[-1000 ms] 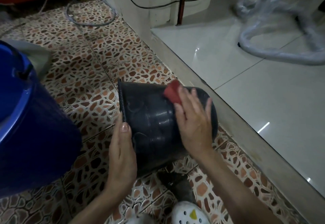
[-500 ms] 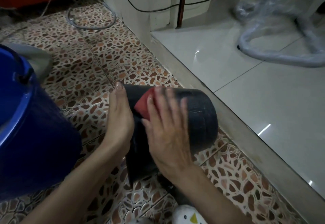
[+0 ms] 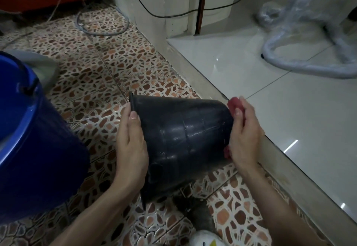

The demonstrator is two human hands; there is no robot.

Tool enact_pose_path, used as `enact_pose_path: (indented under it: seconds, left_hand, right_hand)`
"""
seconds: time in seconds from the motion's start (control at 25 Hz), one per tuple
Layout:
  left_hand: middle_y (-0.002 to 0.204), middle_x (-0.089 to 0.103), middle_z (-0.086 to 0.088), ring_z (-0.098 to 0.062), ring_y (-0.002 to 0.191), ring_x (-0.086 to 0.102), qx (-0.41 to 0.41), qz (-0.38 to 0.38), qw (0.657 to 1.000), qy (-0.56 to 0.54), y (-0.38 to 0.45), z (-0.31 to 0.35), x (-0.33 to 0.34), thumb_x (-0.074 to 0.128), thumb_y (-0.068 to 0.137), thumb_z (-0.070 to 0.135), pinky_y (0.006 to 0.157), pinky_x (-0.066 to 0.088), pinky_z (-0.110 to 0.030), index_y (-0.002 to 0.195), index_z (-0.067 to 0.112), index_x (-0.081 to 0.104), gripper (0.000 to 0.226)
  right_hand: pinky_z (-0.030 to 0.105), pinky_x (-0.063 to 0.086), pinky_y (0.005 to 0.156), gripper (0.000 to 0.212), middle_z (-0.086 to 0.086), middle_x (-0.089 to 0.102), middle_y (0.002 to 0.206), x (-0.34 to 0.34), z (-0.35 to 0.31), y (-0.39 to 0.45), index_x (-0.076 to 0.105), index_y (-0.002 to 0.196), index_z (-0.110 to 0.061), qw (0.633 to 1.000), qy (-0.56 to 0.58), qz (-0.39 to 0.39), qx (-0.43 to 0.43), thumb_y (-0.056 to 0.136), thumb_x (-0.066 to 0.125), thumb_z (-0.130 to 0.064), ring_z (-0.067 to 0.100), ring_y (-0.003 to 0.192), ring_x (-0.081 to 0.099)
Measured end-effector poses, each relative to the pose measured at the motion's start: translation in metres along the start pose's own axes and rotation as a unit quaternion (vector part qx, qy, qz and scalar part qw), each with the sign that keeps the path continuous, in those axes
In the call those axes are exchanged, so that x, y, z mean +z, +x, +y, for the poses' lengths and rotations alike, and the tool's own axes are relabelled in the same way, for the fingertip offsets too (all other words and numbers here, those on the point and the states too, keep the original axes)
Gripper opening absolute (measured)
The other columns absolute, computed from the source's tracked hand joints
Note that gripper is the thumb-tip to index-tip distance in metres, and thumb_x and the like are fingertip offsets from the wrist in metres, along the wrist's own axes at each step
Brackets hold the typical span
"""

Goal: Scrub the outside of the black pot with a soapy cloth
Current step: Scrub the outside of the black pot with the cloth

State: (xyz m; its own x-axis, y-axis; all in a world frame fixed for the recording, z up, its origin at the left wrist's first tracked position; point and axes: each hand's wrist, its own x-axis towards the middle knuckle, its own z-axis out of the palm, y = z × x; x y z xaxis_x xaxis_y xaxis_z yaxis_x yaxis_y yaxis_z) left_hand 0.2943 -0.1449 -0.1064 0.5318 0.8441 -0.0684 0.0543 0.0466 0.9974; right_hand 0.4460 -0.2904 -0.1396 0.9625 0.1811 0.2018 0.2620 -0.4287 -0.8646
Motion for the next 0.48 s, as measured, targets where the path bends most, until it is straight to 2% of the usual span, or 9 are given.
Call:
enact_pose_path:
  seconds: [0.08, 0.12, 0.16, 0.2, 0.28, 0.36, 0.48]
  left_hand:
    - [0.155, 0.038, 0.019, 0.009, 0.137, 0.039, 0.024, -0.004, 1.000, 0.000, -0.006, -0.008, -0.005, 0.028, 0.108, 0.037, 0.115, 0.036, -0.025, 0.154, 0.032, 0.034, 0.046]
    - [0.156, 0.038, 0.015, 0.002, 0.141, 0.038, 0.032, -0.007, 0.999, -0.004, -0.010, -0.011, -0.006, 0.028, 0.108, 0.037, 0.117, 0.036, -0.034, 0.154, 0.032, 0.033, 0.046]
    - [0.156, 0.039, 0.012, -0.002, 0.142, 0.039, 0.041, -0.008, 0.999, -0.009, -0.014, -0.015, -0.007, 0.028, 0.108, 0.038, 0.117, 0.036, -0.037, 0.154, 0.030, 0.033, 0.047]
    - [0.156, 0.041, 0.009, -0.003, 0.142, 0.039, 0.052, -0.009, 0.999, -0.007, -0.017, -0.016, -0.007, 0.029, 0.106, 0.040, 0.117, 0.036, -0.036, 0.154, 0.027, 0.033, 0.049]
    - [0.153, 0.045, 0.009, 0.000, 0.140, 0.041, 0.068, 0.000, 0.998, 0.014, -0.023, -0.016, -0.007, 0.030, 0.101, 0.042, 0.117, 0.035, -0.029, 0.153, 0.023, 0.034, 0.056]
    - [0.145, 0.051, 0.021, 0.005, 0.133, 0.046, 0.065, -0.001, 0.998, 0.004, -0.026, -0.017, -0.009, 0.030, 0.102, 0.037, 0.111, 0.041, -0.023, 0.152, 0.024, 0.036, 0.052]
    - [0.126, 0.052, 0.043, 0.019, 0.120, 0.050, 0.041, -0.014, 0.999, -0.004, -0.028, -0.020, -0.010, 0.029, 0.107, 0.029, 0.091, 0.049, -0.009, 0.148, 0.034, 0.037, 0.043]
  right_hand:
    - [0.013, 0.046, 0.094, 0.035, -0.004, 0.056, 0.134, 0.013, -0.036, -0.033, 0.051, 0.136, -0.019, 0.992, 0.071, 0.018, -0.104, 0.102, 0.047, -0.015, -0.003, 0.116, 0.052]
    - [0.012, 0.045, 0.098, 0.034, 0.002, 0.056, 0.135, 0.027, -0.051, -0.051, 0.054, 0.134, -0.013, 0.982, 0.084, -0.011, -0.167, 0.100, 0.049, -0.010, 0.001, 0.121, 0.051]
    - [0.018, 0.043, 0.105, 0.033, 0.008, 0.055, 0.138, 0.042, -0.061, -0.068, 0.057, 0.131, -0.009, 0.971, 0.087, -0.060, -0.213, 0.100, 0.049, -0.008, 0.009, 0.130, 0.048]
    - [0.031, 0.041, 0.111, 0.033, 0.009, 0.053, 0.141, 0.057, -0.065, -0.079, 0.058, 0.131, -0.008, 0.962, 0.078, -0.103, -0.239, 0.100, 0.047, -0.011, 0.015, 0.137, 0.043]
    - [0.051, 0.024, 0.119, 0.036, 0.004, 0.053, 0.144, 0.073, -0.060, -0.084, 0.057, 0.134, -0.011, 0.954, 0.018, -0.135, -0.268, 0.103, 0.041, -0.021, 0.015, 0.141, 0.038]
    - [0.057, 0.009, 0.120, 0.040, -0.003, 0.052, 0.145, 0.074, -0.043, -0.074, 0.054, 0.137, -0.018, 0.948, -0.054, -0.127, -0.288, 0.104, 0.036, -0.032, 0.012, 0.142, 0.038]
    - [0.054, 0.000, 0.121, 0.044, -0.010, 0.045, 0.147, 0.058, -0.013, -0.052, 0.048, 0.141, -0.026, 0.961, -0.107, -0.091, -0.236, 0.104, 0.032, -0.042, 0.010, 0.143, 0.034]
